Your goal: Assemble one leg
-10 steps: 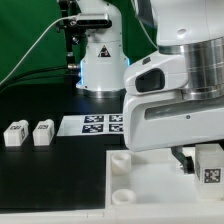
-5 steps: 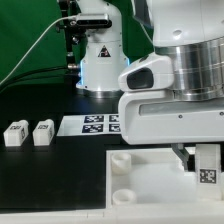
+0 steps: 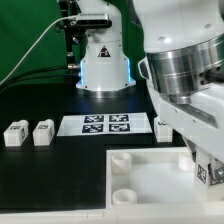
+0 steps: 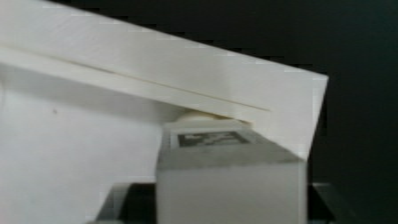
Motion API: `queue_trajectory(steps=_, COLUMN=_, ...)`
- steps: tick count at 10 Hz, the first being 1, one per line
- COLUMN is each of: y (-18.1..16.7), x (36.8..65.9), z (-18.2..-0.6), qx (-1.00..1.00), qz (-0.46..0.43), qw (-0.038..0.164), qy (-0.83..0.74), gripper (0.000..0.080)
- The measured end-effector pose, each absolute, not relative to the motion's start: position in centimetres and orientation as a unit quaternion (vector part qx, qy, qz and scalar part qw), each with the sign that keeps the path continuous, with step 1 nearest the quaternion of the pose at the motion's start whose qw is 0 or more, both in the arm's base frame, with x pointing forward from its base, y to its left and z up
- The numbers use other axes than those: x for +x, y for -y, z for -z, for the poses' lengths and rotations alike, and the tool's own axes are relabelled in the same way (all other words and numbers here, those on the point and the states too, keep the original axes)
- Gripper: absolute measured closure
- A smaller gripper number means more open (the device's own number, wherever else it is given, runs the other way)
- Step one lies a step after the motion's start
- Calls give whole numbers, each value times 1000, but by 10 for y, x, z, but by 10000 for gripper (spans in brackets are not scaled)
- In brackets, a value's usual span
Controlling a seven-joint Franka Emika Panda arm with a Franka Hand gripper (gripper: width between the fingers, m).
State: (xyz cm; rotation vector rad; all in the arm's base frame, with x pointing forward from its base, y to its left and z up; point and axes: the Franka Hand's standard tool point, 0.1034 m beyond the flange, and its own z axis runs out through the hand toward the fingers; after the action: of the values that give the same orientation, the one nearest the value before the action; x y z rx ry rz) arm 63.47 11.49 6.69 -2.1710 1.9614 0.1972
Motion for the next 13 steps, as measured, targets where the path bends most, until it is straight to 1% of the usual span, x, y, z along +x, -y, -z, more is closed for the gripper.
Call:
queue_trajectory(steps=3, y=-114, x=633, z=-66, qx=-679, qz=-77, qw=98, qy=-723, gripper=503)
queue_trajectory(steps=4, y=-114, x=633, z=-65, qx=-681, qz=-77, qw=97, qy=-722, gripper=434)
queue_trajectory(steps=5, y=-114, x=632, z=-65, qx=-693, qz=-76, qw=98, qy=-710, gripper=434)
queue_trajectory(steps=6, y=-115, x=632, z=-64, qx=-710, qz=-73, qw=100, qy=-693, gripper=215)
queue_trajectory(steps=7, y=-120, x=630, z=-63, qx=-736, qz=-69, qw=102, qy=-666, gripper=215)
queue_trajectory(steps=8, y=-123, x=629, z=-66, qx=-783, qz=-67, qw=100, qy=-610, gripper=170)
queue_trajectory(steps=9, y=-124, x=629, z=-68, qx=-839, qz=-60, qw=100, qy=-531, gripper=156)
queue_trajectory(steps=13, y=-123, x=628, z=-66, qx=-930, qz=-40, qw=107, qy=-350, gripper=150)
